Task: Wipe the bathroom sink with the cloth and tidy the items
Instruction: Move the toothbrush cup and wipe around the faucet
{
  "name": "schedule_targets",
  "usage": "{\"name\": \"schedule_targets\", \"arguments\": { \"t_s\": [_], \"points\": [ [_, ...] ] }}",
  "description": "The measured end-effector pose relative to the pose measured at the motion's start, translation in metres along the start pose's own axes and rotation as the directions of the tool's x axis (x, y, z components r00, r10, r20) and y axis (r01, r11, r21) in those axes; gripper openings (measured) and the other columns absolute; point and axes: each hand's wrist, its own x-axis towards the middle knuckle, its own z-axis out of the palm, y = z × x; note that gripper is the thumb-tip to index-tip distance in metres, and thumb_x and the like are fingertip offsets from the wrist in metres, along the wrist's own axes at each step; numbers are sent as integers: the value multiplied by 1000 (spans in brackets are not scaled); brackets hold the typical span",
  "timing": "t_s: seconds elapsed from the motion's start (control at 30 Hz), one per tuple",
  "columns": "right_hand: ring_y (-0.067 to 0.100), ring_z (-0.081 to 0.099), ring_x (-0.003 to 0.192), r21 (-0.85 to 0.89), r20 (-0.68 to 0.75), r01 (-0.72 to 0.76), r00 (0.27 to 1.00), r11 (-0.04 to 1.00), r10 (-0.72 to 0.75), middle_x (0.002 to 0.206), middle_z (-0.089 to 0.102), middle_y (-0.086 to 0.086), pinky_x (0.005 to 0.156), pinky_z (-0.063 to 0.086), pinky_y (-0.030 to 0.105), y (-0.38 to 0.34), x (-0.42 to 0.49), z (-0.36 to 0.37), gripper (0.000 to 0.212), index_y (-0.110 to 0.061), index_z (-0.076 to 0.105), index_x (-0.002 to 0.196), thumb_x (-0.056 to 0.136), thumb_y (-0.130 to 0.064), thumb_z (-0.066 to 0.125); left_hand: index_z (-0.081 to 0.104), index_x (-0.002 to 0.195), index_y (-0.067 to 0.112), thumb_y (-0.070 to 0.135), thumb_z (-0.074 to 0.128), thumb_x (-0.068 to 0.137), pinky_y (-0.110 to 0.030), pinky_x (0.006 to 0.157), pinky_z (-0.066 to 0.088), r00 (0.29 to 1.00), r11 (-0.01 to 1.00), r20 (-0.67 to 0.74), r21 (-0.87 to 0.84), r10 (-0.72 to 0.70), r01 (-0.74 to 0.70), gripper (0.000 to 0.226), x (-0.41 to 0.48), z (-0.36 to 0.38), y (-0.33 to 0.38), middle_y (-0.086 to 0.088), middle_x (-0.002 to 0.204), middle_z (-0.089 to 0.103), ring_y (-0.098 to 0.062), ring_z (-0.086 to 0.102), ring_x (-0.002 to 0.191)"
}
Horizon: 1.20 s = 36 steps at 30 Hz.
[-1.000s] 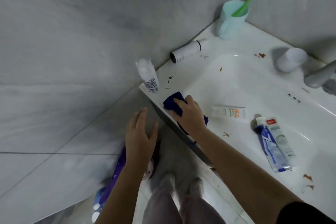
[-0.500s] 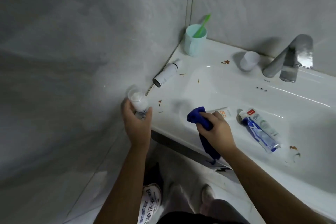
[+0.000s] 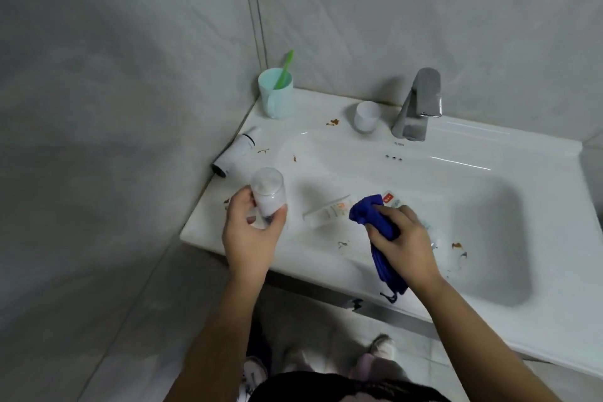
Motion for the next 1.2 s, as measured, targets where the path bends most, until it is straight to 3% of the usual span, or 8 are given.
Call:
{"name": "schedule_targets", "arguments": {
  "t_s": [0.07,0.17,0.43,0.5,0.73,0.9,1.03,1.2],
  "points": [
    [5,54,72,-3,-53,-8,999,1000,8,83,52,1,67,37,3,15,-1,-28,30,-14,65,106,77,-9,70,46,92,46,15,80,69,-5,70,41,994,999,102,-22,43,-41,52,-14,25,22,28,92,56,5,55,82],
    [10,54,71,-19,-125,-60,991,998,57,83,54,3,65,38,5,43,-2,-71,30,-16,66,104,76,-9,70,47,90,48,16,81,67,-12,72,46,963,996,261,-72,70,-53,51,-32,72,54,32,88,56,13,53,83],
    [7,55,73,13,-320,-256,915,966,247,81,52,-2,65,39,10,127,-13,-179,25,-24,65,102,79,-14,67,50,94,43,16,80,68,-24,76,50,779,985,606,-148,161,-89,48,-73,214,112,23,96,61,-2,59,91],
    [8,55,73,1,-375,-313,880,950,291,80,53,-1,64,38,13,148,-17,-203,24,-24,65,100,78,-15,68,50,94,42,14,79,68,-22,77,48,739,985,654,-153,162,-81,48,-82,252,121,21,97,61,1,58,91],
    [14,54,73,-38,-470,-457,793,889,388,84,51,-2,67,36,22,216,-11,-264,27,-20,66,103,77,-17,69,50,93,40,15,78,70,-18,77,48,627,986,763,-152,157,-62,44,-111,373,145,23,97,60,7,57,88],
    [13,52,71,-21,-485,-511,757,859,438,84,51,0,64,32,18,250,1,-284,25,-22,66,103,78,-18,68,52,93,36,14,79,69,-29,78,52,610,991,782,-130,125,-37,42,-122,438,143,8,102,64,-11,62,93],
    [8,50,69,4,-478,-510,754,860,450,80,49,-2,61,30,14,265,10,-291,25,-21,65,103,78,-20,69,51,98,27,10,77,71,-16,73,49,635,993,764,-111,117,-50,41,-126,465,143,5,101,64,-11,61,92],
    [5,51,71,30,-471,-493,761,870,447,79,47,-7,63,34,13,267,16,-293,24,-21,65,102,79,-19,68,48,97,33,14,77,72,-4,66,42,623,989,769,-96,143,-109,43,-131,476,147,24,95,57,0,58,89]
  ]
}}
